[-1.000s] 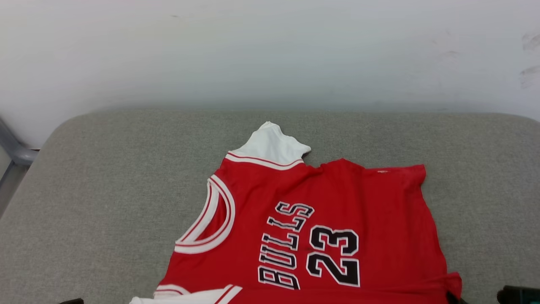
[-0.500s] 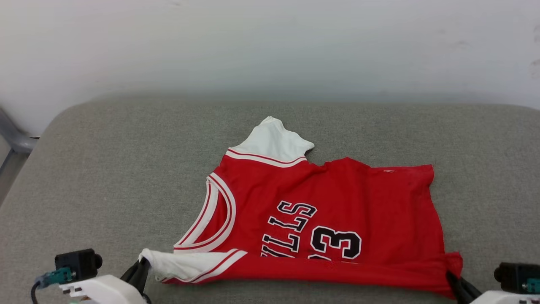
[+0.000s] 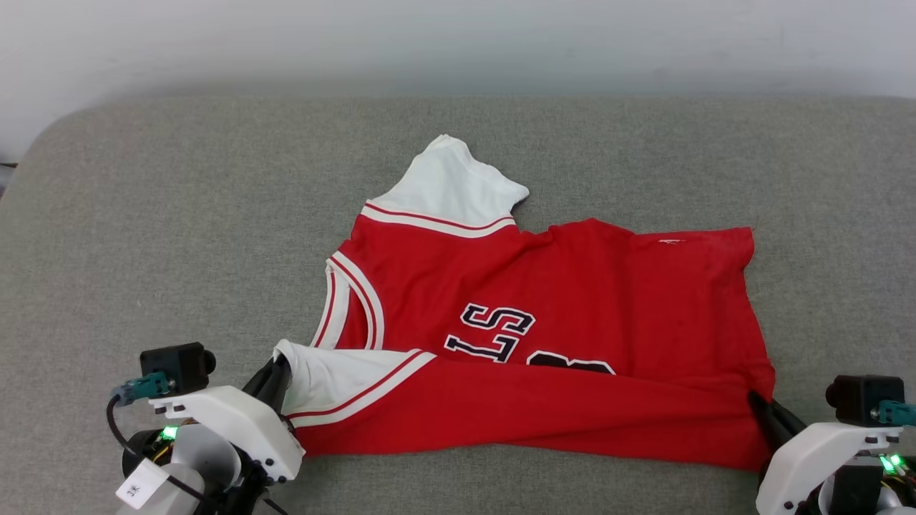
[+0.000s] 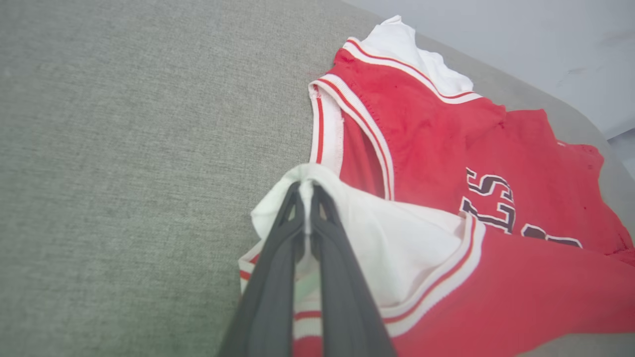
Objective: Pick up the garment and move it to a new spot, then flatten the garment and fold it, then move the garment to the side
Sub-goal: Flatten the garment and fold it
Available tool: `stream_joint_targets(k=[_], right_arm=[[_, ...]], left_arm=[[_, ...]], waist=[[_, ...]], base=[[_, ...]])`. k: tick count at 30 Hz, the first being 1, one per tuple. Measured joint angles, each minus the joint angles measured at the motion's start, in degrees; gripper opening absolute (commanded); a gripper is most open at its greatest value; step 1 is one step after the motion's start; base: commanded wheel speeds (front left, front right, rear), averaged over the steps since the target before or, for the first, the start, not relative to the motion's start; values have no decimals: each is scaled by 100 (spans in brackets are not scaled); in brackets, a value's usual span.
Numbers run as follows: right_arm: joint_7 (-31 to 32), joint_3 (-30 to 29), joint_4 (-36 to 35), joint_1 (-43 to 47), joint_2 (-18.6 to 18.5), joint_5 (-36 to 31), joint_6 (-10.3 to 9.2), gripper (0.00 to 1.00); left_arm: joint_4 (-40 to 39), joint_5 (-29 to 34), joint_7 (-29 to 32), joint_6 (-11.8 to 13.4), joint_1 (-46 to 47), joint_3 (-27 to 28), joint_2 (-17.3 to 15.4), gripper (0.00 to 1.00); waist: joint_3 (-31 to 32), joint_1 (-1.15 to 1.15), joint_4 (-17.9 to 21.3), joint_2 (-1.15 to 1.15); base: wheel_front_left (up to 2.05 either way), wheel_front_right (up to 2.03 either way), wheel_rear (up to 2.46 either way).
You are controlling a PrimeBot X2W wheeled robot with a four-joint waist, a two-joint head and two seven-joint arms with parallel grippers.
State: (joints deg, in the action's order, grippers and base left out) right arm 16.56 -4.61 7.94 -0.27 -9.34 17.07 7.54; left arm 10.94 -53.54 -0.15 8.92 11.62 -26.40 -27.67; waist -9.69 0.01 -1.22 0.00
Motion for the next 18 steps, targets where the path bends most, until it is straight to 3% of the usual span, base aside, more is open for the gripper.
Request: stream_joint_targets(k=[7,9,11,12,13,18], right_arm=[[-207,221,594,-287,-53,-2,0,0],[-292,289,764,-340,-68,2,0,44],[-409,344,914,-371,-85,51,0,100],[-503,343,957,-394,-93,63,0,100],[-627,330,992,-395,-84,104,0,100],[-1474,263,842,-376,-13,41,-1,100]], left_arm=[[711,22,111,-315,378,-234,254,0],[864,-15,127,-399,423,-282,332,0],[1011,-18,103,-438,475,-290,365,37],[1072,-18,89,-443,493,-290,387,79],[1135,-26,66,-455,496,-289,412,100],[1268,-65,-122,-364,492,-157,396,100]], waist=[[-244,0,-12,0],[-234,0,-16,0],[-188,-1,-18,0],[-155,-1,-19,0],[-120,-1,-20,0],[137,-1,-28,0]], base=[[0,0,0],[0,0,0],[0,0,0],[0,0,0],[0,0,0],[0,0,0]])
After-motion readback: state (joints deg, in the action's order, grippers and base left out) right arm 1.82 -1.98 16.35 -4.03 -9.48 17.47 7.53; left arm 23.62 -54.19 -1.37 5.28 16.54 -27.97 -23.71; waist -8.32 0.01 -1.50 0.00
